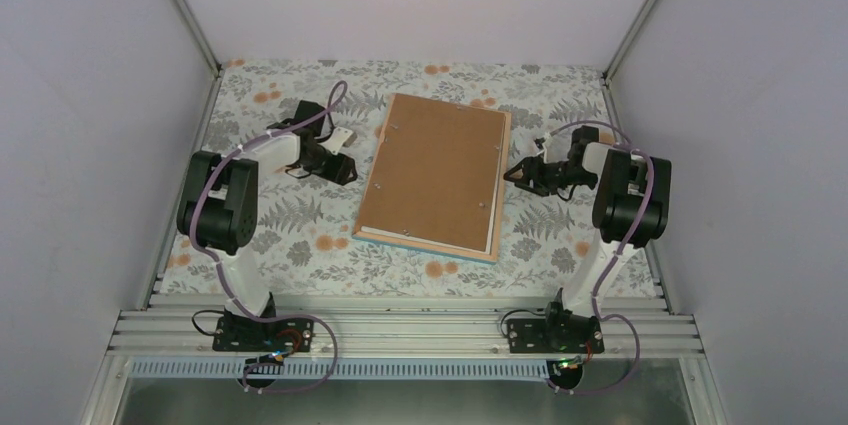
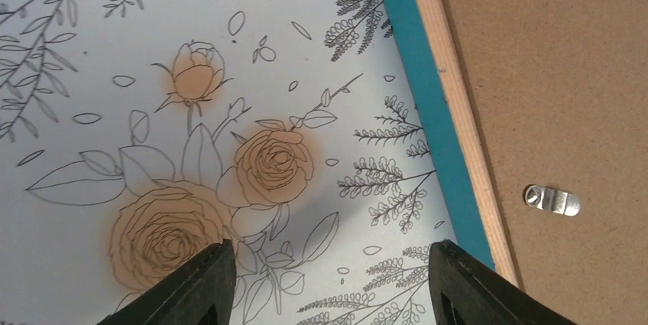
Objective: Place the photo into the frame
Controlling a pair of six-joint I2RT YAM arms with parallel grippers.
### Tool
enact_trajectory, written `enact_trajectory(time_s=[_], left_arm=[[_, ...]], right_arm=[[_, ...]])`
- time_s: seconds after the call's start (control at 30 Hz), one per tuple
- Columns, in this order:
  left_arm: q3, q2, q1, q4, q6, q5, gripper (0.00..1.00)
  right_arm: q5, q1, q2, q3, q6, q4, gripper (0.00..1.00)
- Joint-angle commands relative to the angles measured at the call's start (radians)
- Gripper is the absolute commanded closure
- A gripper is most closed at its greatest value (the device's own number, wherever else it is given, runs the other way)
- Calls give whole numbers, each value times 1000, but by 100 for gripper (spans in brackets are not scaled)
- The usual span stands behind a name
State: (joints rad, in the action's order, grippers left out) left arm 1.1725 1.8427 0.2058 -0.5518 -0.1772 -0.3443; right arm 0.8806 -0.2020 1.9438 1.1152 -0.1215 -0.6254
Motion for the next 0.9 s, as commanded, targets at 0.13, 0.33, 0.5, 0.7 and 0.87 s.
enact_trajectory(time_s=[0.13, 0.33, 0.5, 0.7, 0.87], left_arm=[[31, 38, 36, 29, -32, -3, 37], [25, 46, 77, 42, -32, 18, 37], [26, 66, 102, 38, -30, 50, 37], [4, 77, 142, 25, -72, 104, 37], [-41, 50, 168, 18, -127, 134, 37]], right_arm=[[-15, 15, 1, -29, -24, -8, 40], [-3, 17, 20, -26, -29, -14, 39], [11, 20, 37, -23, -30, -16, 39], [36, 32, 67, -21, -29, -7, 39], [45, 59, 89, -14, -29, 0, 40]])
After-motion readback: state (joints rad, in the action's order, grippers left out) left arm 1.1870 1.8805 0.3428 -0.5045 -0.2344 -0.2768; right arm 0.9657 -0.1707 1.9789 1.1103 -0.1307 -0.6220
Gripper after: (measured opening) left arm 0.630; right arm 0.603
